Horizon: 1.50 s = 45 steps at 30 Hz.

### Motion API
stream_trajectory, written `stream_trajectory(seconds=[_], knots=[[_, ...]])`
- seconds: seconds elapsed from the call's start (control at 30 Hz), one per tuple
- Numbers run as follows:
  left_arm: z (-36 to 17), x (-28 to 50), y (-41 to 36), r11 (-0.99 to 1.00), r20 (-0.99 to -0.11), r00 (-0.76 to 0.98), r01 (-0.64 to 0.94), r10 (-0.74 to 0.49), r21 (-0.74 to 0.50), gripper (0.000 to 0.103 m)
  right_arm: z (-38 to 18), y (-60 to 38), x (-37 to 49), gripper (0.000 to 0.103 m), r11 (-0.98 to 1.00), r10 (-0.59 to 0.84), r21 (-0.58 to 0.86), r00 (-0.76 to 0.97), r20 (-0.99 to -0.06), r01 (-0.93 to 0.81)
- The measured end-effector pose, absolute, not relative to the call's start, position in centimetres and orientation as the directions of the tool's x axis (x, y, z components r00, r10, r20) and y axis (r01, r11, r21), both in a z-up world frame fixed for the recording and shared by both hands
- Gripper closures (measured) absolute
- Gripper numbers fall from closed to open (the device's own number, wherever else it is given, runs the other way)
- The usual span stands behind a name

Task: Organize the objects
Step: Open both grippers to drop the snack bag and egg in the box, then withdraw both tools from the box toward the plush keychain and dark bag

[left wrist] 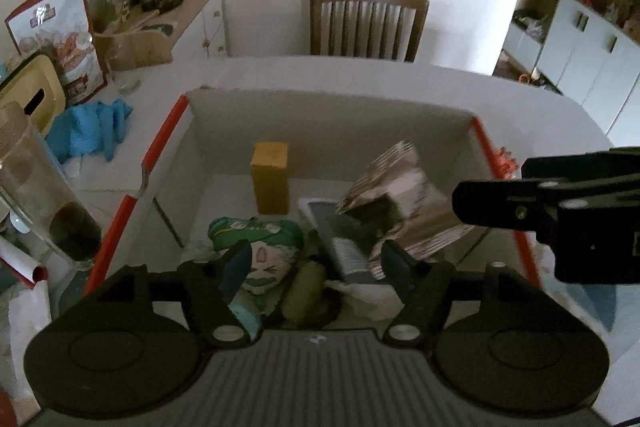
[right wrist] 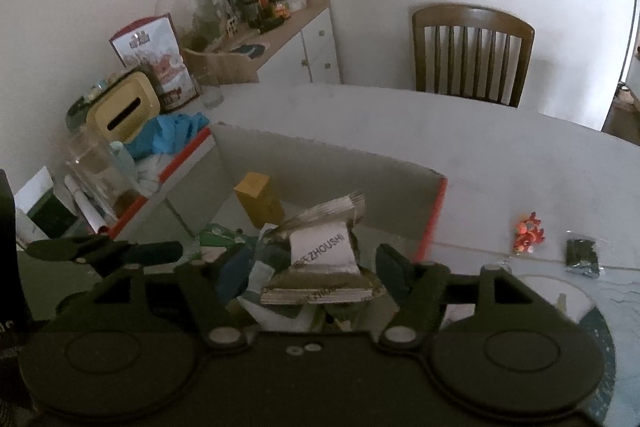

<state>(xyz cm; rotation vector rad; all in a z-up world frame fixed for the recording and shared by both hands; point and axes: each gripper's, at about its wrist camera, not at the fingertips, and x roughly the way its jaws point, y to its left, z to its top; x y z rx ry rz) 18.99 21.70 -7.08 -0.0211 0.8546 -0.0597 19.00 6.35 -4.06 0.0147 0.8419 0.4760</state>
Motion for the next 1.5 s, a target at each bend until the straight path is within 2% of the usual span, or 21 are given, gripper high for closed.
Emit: stream_trajectory(seconds=[0.17,0.27,0.5,0.57,0.67,1.2,1.5], knots=[[-5.6,18.0,20.5,0.996,-0.727,0.681,0.066,-0.089,-0.06,0.029,-2.8,4.4,17.9,0.028,0.89,0.432,0.22,0.584,-0.688,-0.399],[-4.9,17.4,19.6,0.994,-0.716,0.69,0.08,-0.106,-0.07,0.025,-2.1,3.2,17.2,0.022,0.885,0.448,0.239,0.594,-0.668,-0.399],[-3.9,16.3,16.8,0.99,-0.7,0.699,0.108,-0.143,-0.094,0.025,-1.5,-0.2,15.5,0.015,0.879,0.467,0.253,0.618,-0.632,-0.405],[-3.7,16.2,15.8,0.988,-0.697,0.701,0.115,-0.151,-0.099,0.02,-1.4,-1.6,15.0,0.01,0.876,0.476,0.266,0.628,-0.616,-0.403],[-3.6,16.2,14.2,0.99,-0.699,0.701,0.114,-0.141,-0.086,0.019,-1.2,-3.7,14.1,0.001,0.877,0.477,0.27,0.658,-0.583,-0.397],[-4.7,18.1,3.8,0.988,-0.7,0.698,0.121,-0.154,-0.096,0.019,-3.5,-15.6,14.6,0.001,0.933,0.357,0.195,0.713,-0.603,-0.302],[-6.8,21.7,-1.8,0.992,-0.706,0.698,0.103,-0.121,-0.068,0.019,-5.9,-19.5,16.5,0.001,0.933,0.323,0.086,0.709,-0.626,-0.35]])
